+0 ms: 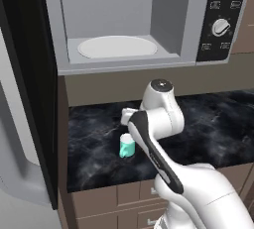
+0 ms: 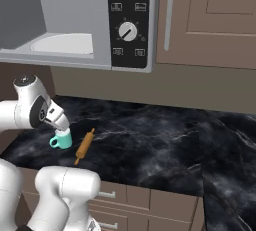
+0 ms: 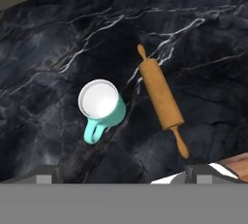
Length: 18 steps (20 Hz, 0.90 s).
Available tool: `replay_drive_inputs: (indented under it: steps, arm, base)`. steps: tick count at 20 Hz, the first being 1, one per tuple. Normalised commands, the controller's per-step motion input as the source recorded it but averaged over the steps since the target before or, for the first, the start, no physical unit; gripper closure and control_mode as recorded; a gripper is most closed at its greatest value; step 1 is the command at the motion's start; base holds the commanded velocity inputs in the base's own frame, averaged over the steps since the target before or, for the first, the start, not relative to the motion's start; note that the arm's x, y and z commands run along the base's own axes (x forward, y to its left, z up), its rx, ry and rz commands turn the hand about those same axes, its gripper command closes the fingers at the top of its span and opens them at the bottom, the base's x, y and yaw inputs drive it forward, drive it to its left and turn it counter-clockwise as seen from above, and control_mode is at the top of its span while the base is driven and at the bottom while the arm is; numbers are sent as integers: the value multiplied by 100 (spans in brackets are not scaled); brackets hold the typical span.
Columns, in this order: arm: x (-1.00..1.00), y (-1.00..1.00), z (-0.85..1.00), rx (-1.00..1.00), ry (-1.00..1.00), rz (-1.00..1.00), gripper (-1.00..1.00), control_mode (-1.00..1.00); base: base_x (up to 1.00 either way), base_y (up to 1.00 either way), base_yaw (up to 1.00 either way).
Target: Pick the mug from the counter and place it inside the microwave. Then close the microwave.
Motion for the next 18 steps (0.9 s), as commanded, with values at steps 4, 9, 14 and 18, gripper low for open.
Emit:
replay_drive_inputs:
  steps: [4, 9, 14, 18]
  arm:
    - [0, 4, -26, 0, -7, 0, -100, -100]
    - [0, 12, -21, 0, -3, 0, -100, -100]
    - [0, 10, -5, 0, 0, 0, -100, -100]
    - [0, 12, 0, 0, 0, 0, -100, -100]
  base:
    - [0, 0, 0]
    - [0, 0, 0]
    - [0, 0, 0]
    - [0, 0, 0]
